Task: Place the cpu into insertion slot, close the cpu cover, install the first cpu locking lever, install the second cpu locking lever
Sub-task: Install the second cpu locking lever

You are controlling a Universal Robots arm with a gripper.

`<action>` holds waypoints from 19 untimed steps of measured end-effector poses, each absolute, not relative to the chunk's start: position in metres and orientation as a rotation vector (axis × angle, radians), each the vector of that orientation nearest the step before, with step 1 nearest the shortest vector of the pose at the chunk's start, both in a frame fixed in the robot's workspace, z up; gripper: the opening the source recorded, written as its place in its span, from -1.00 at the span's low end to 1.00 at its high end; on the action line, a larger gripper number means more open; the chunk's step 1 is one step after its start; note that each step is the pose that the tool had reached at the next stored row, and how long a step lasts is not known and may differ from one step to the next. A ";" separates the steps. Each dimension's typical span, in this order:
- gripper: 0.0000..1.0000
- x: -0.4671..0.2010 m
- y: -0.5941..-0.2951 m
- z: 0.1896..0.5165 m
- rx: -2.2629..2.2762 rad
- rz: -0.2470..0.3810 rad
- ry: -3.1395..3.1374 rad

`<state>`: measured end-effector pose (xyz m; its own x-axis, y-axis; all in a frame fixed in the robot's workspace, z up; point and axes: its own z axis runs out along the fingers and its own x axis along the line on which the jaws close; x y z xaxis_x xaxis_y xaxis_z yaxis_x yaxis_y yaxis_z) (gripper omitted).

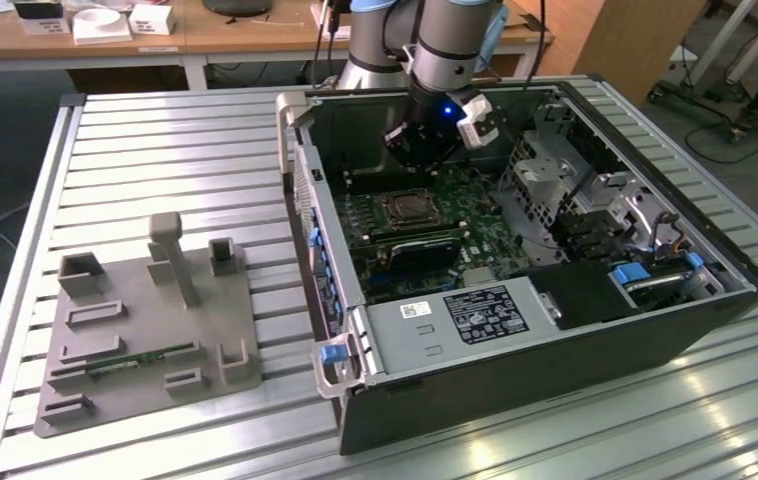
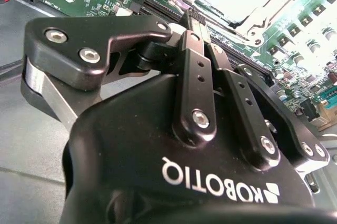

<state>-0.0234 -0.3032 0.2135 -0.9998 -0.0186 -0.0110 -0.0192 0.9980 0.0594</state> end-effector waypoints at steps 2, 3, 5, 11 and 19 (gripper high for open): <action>-0.80 -0.023 -0.305 0.213 -0.030 0.093 3.130; -0.80 -0.023 -0.305 0.213 -0.030 0.093 3.130; -0.80 -0.023 -0.306 0.213 -0.030 0.093 3.130; -0.80 -0.023 -0.309 0.213 -0.030 0.093 3.130; -0.80 -0.023 -0.317 0.213 -0.030 0.093 3.130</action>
